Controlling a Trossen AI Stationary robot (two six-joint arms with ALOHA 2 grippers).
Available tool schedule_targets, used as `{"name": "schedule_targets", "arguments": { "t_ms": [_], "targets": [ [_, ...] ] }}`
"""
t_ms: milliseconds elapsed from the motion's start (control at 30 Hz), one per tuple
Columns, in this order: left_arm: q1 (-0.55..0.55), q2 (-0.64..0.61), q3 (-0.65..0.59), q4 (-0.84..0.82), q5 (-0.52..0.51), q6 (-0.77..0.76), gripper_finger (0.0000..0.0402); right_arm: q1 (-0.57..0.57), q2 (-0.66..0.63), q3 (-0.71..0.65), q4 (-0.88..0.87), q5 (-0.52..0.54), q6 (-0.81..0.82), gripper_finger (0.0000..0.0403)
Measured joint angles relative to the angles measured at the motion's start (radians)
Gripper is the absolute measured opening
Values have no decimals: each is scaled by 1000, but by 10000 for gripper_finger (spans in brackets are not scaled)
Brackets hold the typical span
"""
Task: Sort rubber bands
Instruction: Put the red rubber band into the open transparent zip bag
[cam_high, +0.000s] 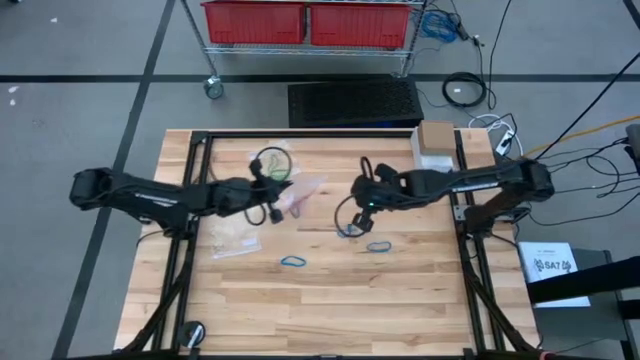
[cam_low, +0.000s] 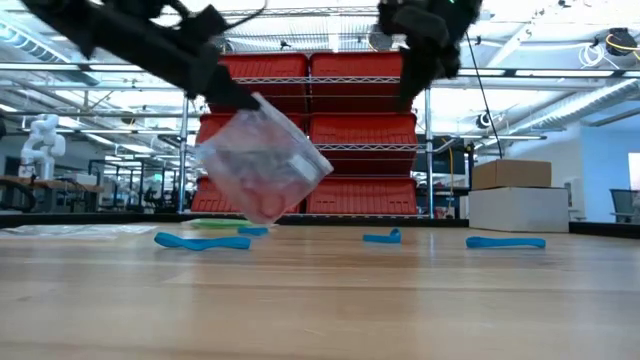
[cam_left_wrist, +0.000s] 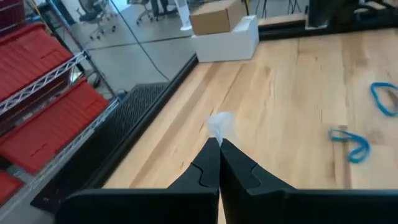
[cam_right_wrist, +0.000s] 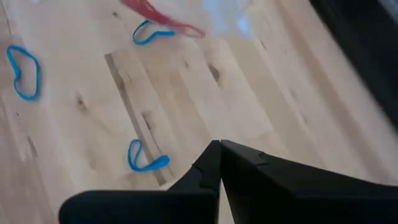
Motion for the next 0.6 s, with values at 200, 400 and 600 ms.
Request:
{"name": "schedule_targets", "arguments": {
  "t_ms": [200,400,600],
  "targets": [
    [41,227,164,45,30,26,0,0,-90,-193,142,-16,118,0],
    [77,445,350,51,136,38,0,-11,-93,-248,164,-10,145,0],
    [85,597,481,49,184,36,21,-24,-93,-250,157,-9,166,5]
  ]
}}
